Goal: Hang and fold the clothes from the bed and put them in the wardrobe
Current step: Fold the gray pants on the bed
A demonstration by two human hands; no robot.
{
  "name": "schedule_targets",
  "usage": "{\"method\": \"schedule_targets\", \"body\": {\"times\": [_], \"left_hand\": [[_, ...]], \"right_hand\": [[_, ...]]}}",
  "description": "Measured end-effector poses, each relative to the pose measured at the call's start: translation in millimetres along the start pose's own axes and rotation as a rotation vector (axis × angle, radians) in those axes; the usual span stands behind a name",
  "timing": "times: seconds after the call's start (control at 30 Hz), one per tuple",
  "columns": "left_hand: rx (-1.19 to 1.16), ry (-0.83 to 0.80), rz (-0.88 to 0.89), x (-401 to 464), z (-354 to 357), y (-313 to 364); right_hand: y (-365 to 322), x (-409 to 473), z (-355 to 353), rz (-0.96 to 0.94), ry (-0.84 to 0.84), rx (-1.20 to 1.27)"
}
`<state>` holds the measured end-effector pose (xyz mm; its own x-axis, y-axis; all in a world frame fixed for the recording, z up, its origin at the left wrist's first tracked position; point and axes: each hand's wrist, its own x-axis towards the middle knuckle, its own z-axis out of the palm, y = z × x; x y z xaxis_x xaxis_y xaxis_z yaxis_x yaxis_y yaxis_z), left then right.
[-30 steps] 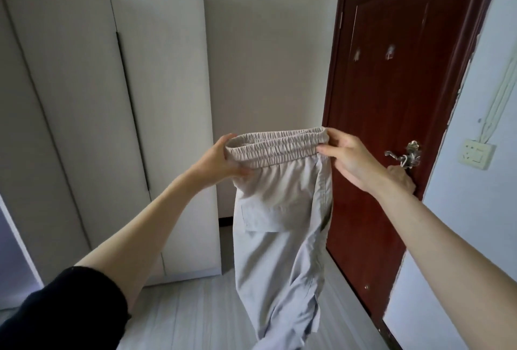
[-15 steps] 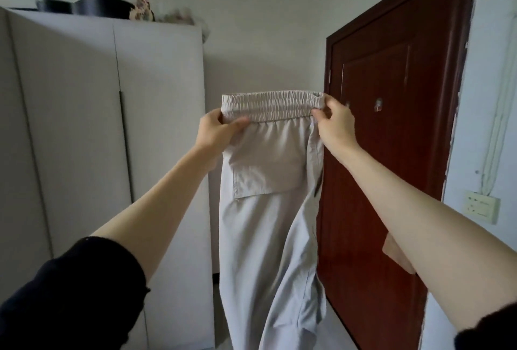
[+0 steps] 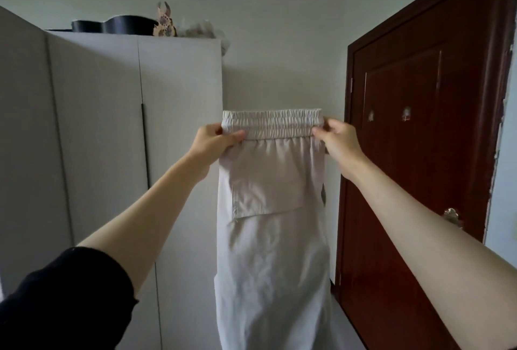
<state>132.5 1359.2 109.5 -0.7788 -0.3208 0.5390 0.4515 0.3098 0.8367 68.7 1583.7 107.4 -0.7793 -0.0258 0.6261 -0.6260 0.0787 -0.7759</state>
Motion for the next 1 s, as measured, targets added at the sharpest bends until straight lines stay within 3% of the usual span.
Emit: {"method": "schedule_targets", "body": {"times": [0.13, 0.23, 0.47, 0.77, 1.0], "left_hand": [[0.118, -0.052, -0.136, 4.1, -11.8, -34.9], [0.198, -0.046, -0.174, 17.1, -22.2, -55.0], [0.249, 0.247, -0.099, 43.7, -59.7, -82.6], [0.11, 0.436, 0.073, 4.6, -165.0, -41.6], [-0.025, 0.589, 0.03, -161.8, -295.1, 8.5]], "right_hand": [[21.5, -7.4, 12.9, 0.153, -0.157, -0.045], [38.8, -8.5, 34.7, 0.154, -0.181, -0.096], [44.0, 1.5, 106.1, -0.014, -0.069, -0.054], [-47.2, -40.2, 174.5, -0.247, -0.119, 0.178], [-144.3, -203.7, 236.2, -0.279, -0.377, 0.286]]}}
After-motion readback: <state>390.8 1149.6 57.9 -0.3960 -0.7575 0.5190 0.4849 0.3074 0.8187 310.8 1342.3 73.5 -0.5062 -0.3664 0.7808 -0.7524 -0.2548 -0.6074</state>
